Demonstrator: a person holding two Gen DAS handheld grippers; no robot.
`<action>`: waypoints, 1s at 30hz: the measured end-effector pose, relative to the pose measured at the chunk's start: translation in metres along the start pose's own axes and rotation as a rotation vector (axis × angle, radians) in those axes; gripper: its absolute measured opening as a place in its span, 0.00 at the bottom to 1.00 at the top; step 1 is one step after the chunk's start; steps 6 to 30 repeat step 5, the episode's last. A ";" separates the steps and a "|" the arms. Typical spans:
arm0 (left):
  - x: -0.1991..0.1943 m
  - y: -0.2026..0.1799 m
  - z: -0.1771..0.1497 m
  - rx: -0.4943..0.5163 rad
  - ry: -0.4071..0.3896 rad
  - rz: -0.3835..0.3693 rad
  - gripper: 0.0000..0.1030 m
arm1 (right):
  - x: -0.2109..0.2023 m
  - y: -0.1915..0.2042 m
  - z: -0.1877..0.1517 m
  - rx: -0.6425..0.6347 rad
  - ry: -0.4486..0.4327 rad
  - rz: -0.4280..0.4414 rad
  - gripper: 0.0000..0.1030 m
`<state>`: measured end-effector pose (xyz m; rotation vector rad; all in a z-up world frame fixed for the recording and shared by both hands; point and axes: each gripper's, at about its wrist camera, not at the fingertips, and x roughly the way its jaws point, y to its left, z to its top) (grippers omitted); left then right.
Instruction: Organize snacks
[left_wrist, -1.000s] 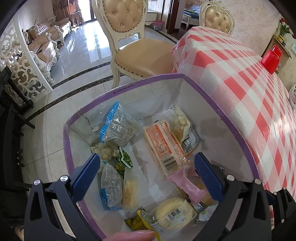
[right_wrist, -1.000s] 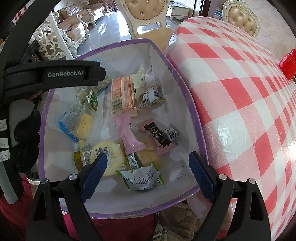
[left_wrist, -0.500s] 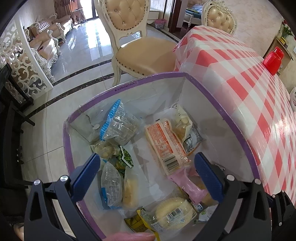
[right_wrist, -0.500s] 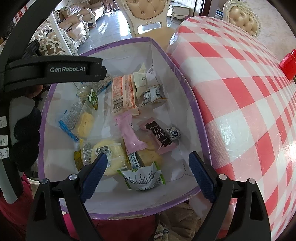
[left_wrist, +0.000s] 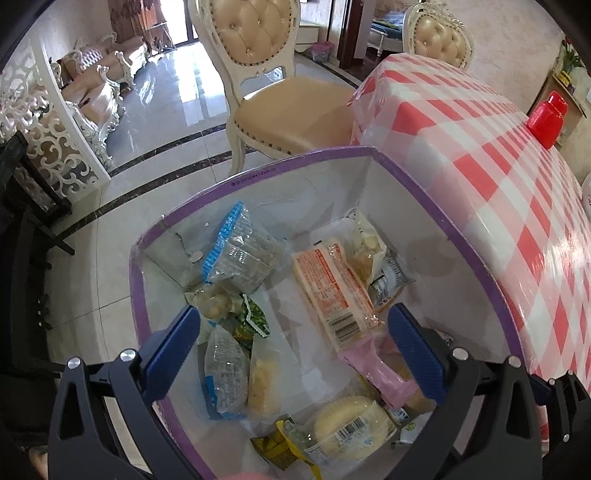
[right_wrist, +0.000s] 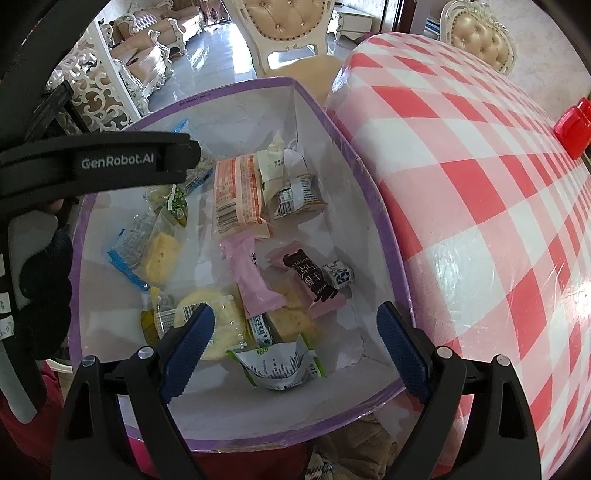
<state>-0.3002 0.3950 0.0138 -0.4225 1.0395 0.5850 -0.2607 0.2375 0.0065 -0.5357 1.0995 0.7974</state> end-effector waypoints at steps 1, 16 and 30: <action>0.001 0.001 0.000 -0.003 0.004 -0.004 0.99 | 0.000 0.000 0.000 0.000 -0.001 0.001 0.84; 0.003 0.000 0.001 -0.003 0.019 -0.016 0.99 | 0.000 0.000 0.000 0.000 -0.001 0.002 0.84; 0.003 0.000 0.001 -0.003 0.019 -0.016 0.99 | 0.000 0.000 0.000 0.000 -0.001 0.002 0.84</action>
